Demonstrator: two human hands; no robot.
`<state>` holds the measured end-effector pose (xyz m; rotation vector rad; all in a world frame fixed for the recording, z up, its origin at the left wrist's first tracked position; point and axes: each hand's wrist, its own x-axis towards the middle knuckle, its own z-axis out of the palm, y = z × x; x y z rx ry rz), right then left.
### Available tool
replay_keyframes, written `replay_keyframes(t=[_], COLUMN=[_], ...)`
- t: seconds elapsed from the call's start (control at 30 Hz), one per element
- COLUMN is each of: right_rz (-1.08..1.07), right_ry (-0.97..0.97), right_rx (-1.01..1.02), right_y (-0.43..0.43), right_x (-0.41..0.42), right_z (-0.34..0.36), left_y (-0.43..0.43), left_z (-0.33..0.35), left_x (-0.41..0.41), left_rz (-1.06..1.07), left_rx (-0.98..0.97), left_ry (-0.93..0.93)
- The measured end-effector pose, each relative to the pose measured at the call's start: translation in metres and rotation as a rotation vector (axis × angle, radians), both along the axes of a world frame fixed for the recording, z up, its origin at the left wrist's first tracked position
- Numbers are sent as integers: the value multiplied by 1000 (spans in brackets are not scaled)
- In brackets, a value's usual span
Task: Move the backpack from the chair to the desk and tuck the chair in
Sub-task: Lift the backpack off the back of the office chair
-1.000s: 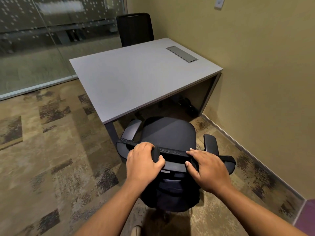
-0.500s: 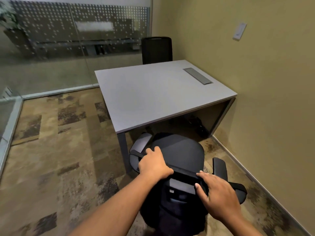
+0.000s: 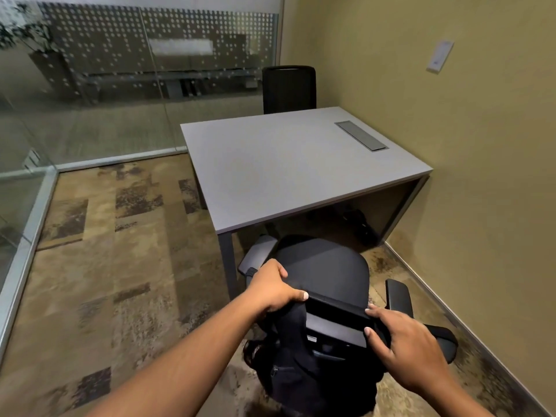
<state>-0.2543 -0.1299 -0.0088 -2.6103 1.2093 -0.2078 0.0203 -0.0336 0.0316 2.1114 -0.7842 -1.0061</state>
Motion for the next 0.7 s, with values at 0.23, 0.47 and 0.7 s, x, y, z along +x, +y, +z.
replay_keyframes(t=[0.23,0.47,0.7], right_rz=[3,-19,-32], right_ry=[2,-3,15], right_rx=[16,6,34], right_y=[-4,0,2], right_x=[-2,-3,-8], right_z=[-1,1,4], left_y=[19,33,59], left_z=[-13,-27,-48], left_x=[19,24,4], left_rz=[150,363,473], left_rx=[-131,-149,-114], left_ry=[85,278,472])
